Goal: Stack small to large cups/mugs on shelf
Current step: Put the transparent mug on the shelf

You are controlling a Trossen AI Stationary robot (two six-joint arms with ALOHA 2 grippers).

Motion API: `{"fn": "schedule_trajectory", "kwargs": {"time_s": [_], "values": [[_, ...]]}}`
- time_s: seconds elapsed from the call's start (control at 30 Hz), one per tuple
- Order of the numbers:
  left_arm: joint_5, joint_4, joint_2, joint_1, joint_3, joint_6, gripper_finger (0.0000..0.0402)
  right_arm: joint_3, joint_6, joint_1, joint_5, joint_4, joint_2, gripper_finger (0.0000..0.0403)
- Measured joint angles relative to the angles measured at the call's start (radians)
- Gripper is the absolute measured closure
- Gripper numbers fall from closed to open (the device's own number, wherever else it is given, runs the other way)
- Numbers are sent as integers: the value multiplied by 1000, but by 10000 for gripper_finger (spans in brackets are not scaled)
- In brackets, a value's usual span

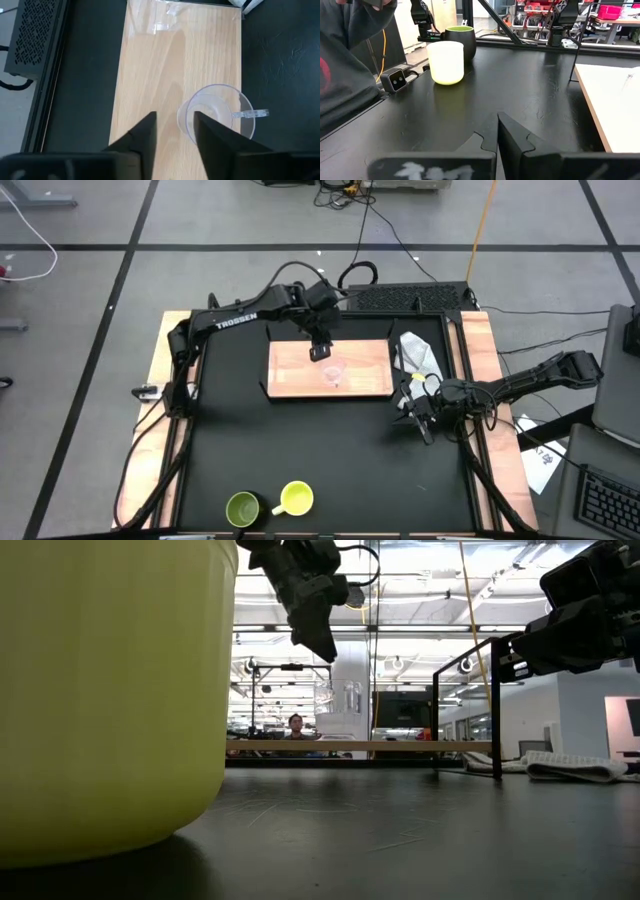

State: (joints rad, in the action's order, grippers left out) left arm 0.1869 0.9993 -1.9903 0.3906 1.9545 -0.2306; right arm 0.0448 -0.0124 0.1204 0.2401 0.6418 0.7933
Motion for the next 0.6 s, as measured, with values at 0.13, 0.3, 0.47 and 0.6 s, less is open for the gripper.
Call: {"fn": "schedule_trajectory", "kwargs": {"time_s": [0.13,0.3,0.47,0.6], "values": [[-1,0,0,1,0,16,224,0,0,0,0,0,0,403],[-3,-7,1,-6,-22,26,187,0,0,0,0,-2,0,403],[-48,-9,1,-7,-43,27,168,0,0,0,0,-3,0,403],[-66,-15,1,-5,-46,38,165,0,-1,0,0,-3,0,403]]}}
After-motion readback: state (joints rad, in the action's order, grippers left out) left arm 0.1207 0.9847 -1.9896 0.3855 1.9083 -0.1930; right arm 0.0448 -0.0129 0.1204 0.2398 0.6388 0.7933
